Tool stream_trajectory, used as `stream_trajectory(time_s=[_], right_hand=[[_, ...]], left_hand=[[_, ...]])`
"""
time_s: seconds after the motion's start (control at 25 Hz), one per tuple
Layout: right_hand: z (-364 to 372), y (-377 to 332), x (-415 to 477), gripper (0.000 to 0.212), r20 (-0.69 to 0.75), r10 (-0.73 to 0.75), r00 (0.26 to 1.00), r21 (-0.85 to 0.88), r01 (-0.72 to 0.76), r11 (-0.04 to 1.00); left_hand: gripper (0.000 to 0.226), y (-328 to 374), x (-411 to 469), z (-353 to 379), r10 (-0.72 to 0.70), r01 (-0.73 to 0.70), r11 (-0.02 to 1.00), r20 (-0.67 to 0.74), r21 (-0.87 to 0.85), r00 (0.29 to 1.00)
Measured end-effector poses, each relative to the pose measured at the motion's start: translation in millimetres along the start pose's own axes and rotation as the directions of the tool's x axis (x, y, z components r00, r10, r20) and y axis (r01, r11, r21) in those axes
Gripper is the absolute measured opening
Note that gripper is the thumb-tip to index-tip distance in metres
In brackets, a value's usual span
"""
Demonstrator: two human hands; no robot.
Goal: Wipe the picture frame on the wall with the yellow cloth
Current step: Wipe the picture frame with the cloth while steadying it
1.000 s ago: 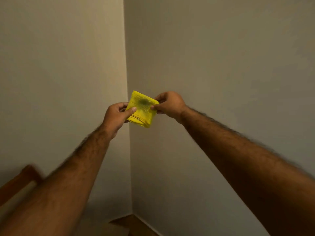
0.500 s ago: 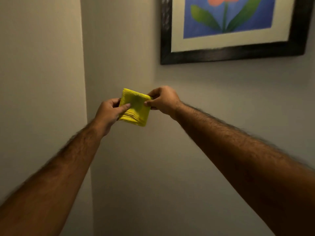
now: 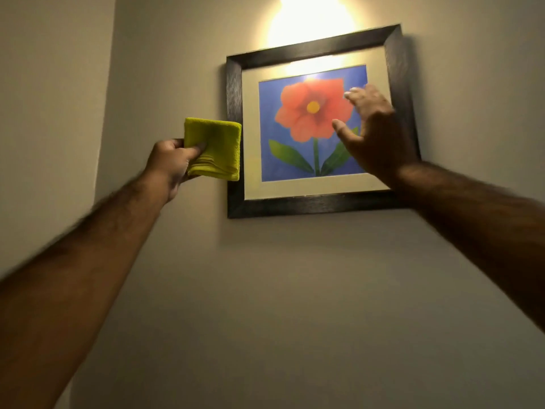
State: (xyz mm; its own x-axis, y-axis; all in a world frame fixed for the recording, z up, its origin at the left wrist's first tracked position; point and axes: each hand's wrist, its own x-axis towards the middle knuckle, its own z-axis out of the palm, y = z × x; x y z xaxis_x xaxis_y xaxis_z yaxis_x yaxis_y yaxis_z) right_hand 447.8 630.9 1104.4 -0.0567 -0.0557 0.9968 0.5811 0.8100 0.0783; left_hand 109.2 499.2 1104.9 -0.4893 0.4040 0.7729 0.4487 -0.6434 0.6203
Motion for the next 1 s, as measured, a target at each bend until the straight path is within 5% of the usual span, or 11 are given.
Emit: stream_trajectory(time_s=[0.2, 0.36, 0.52, 0.64, 0.72, 0.84, 1.0], right_hand=[[-18, 74, 11, 0.089, 0.052, 0.047, 0.998, -0.298, -0.029, 0.954], [0, 104, 4, 0.104, 0.136, 0.108, 0.985, -0.384, -0.048, 0.922], [21, 125, -2, 0.113, 0.137, 0.153, 0.979, -0.355, -0.096, 0.930], [35, 130, -5, 0.114, 0.094, 0.138, 0.986, -0.336, -0.099, 0.937], [44, 131, -6, 0.113, 0.049, 0.125, 0.991, -0.352, -0.100, 0.931], [53, 135, -8, 0.113, -0.004, 0.098, 0.995, -0.376, -0.092, 0.922], [53, 140, -8, 0.112, -0.016, 0.069, 0.997, -0.368, -0.070, 0.927]], left_hand=[[0.026, 1, 40, 49, 0.065, -0.056, 0.995, -0.113, 0.083, 0.991], [0.030, -8, 50, 63, 0.217, -0.087, 0.911, -0.289, 0.403, 0.932], [0.049, -9, 46, 72, 0.625, -0.289, 0.611, -0.226, 0.737, 0.748], [0.026, -10, 42, 82, 0.786, -0.481, 0.182, 0.167, 0.858, 0.595], [0.037, -17, 42, 85, 0.702, -0.517, 0.031, 0.350, 0.856, 0.620], [0.052, -34, 40, 87, 0.623, -0.482, 0.046, 0.352, 0.875, 0.699], [0.088, -70, 11, 90, 0.621, -0.454, 0.070, 0.318, 0.888, 0.717]])
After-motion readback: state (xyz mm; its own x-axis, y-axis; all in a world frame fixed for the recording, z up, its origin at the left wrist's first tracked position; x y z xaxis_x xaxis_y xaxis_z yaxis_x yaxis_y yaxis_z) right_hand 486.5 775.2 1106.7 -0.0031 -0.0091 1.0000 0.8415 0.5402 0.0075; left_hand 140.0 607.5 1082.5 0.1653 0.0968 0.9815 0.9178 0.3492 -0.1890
